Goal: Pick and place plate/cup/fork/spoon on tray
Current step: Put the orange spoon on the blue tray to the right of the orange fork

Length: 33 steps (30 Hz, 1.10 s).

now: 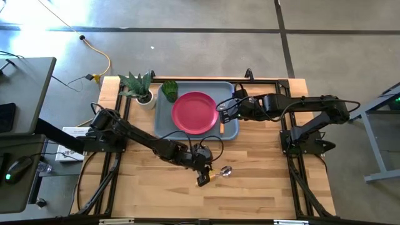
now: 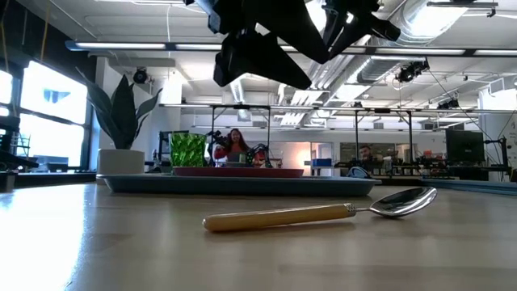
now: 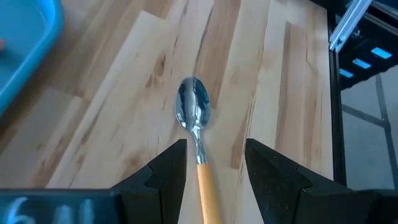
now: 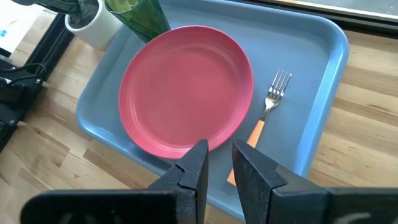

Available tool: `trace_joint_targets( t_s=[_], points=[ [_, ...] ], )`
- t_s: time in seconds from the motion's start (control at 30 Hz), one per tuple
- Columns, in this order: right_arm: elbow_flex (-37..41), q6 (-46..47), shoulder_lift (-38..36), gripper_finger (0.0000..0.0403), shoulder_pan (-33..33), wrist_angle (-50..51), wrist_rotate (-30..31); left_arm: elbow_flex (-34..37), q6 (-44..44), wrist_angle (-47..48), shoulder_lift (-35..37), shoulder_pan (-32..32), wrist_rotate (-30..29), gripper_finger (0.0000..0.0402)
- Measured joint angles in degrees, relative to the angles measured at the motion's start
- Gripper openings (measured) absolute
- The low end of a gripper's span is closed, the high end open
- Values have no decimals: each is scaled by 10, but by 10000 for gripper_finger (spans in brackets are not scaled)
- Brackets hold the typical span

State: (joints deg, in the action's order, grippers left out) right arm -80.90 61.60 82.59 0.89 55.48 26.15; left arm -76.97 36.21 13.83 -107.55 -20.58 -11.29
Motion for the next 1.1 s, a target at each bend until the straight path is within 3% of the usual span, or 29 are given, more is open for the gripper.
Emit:
trace_joint_targets(
  t_s=[0.47,1.1],
  points=[
    [0,-1,0,64,0,0,0,0,27,-3,-8,-28,-16,154],
    [0,4,-1,64,0,0,-1,0,26,-1,-106,-48,-36,154]
  ],
)
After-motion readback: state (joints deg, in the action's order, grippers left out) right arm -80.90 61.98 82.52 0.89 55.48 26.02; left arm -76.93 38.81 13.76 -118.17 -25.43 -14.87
